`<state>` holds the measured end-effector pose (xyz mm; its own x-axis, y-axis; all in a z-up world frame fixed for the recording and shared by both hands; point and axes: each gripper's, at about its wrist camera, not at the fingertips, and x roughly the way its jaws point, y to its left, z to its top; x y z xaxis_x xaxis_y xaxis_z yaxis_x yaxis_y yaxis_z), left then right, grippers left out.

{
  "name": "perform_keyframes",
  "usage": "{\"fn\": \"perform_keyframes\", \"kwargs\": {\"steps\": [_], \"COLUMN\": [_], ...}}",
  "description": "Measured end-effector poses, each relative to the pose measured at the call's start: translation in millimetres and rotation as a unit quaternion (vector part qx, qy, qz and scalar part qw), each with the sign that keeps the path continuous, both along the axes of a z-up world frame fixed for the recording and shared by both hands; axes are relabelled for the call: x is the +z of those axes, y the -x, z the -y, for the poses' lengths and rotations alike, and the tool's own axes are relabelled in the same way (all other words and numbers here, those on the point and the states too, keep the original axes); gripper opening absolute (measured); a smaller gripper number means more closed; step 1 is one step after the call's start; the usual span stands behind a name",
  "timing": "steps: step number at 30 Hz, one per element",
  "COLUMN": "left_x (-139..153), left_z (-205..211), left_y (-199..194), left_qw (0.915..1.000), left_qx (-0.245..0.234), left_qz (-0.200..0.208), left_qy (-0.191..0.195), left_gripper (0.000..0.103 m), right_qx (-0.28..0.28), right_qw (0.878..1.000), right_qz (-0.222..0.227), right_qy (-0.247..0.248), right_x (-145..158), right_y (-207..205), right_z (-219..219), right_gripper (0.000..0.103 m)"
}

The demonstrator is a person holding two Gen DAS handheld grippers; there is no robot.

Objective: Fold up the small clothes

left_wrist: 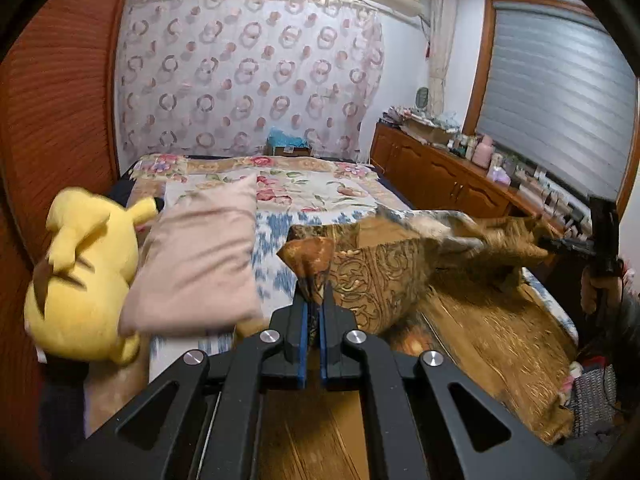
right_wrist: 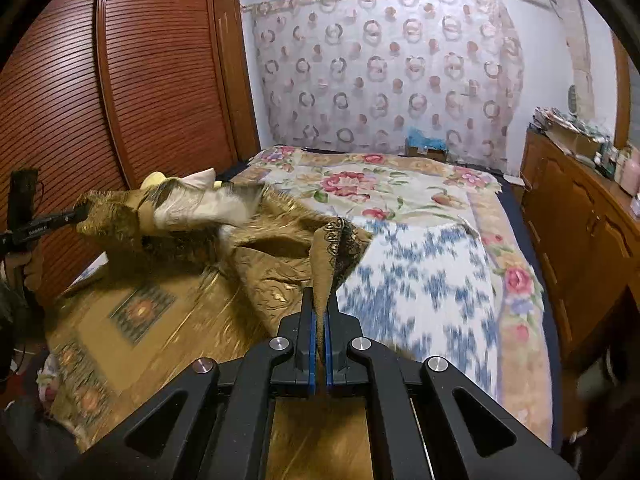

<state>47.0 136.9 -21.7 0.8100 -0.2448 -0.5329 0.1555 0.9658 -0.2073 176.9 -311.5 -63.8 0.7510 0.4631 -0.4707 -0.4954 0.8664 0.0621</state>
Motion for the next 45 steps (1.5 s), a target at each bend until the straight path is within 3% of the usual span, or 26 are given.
{"fn": "perform_keyframes", "kwargs": {"steps": [7,17,21,23,25,26,28,31,33,34,36,37,45], "left_x": [-12.7,0.1,-6.3,-5.4,-1.4,0.4,2.5,1.1,-4.7,-7.3,-17.2,-20.7,-55.4], "left_z": [-13.9,-19.0,-26.9,-31.7,-37.7,-40.2,-42.8,-42.4,-40.9,-39.3,-36.4,-35.1,-30.3], "left_y": [38.1,81.6,84.7,86.3,86.4,85.8,80.0,64.6,49.5,42.8,26.9,21.4,-24.7], "left_qw": [0.9995,0.9991,0.9989,0.9985,0.9981,0.998,0.9981,0.9984,0.9984,0.9983,0.9978,0.9975,0.99], "left_qx": [0.02,0.039,0.045,0.053,0.06,0.061,0.062,0.056,0.051,0.047,0.037,0.034,0.029], "left_qz": [0.0,0.011,-0.001,0.001,0.006,0.009,0.004,-0.006,-0.021,-0.028,-0.049,-0.056,-0.123], "left_qy": [0.024,0.009,0.007,0.008,0.011,0.012,0.005,-0.009,-0.017,-0.02,-0.026,-0.029,-0.062], "left_gripper": [0.005,0.005,0.016,0.023,0.04,0.044,0.044,0.045,0.045,0.045,0.06,0.063,0.065], "right_qx": [-0.01,-0.017,-0.014,-0.009,-0.015,-0.017,-0.019,-0.036,-0.042,-0.042,-0.048,-0.05,-0.062], "right_qw": [1.0,0.999,0.998,0.997,0.998,0.997,0.998,0.998,0.998,0.998,0.997,0.997,0.99], "right_qz": [-0.026,-0.043,-0.065,-0.071,-0.064,-0.07,-0.058,-0.037,-0.031,-0.033,-0.04,-0.043,-0.097], "right_qy": [-0.012,-0.02,0.004,0.01,0.025,0.03,0.028,0.037,0.04,0.04,0.047,0.051,0.078], "right_x": [-26.3,-11.9,-18.5,-16.8,-9.9,-6.4,1.6,11.7,14.5,14.7,8.2,5.8,-25.7], "right_y": [58.7,135.5,142.7,135.7,131.7,130.7,127.2,120.2,111.5,104.6,92.0,85.3,33.9], "right_z": [31.3,63.7,58.8,51.9,46.1,45.5,45.6,47.1,46.4,45.8,43.3,41.5,28.4], "right_gripper": [0.002,0.002,0.002,0.003,0.006,0.008,0.014,0.038,0.045,0.046,0.046,0.046,0.047]}}
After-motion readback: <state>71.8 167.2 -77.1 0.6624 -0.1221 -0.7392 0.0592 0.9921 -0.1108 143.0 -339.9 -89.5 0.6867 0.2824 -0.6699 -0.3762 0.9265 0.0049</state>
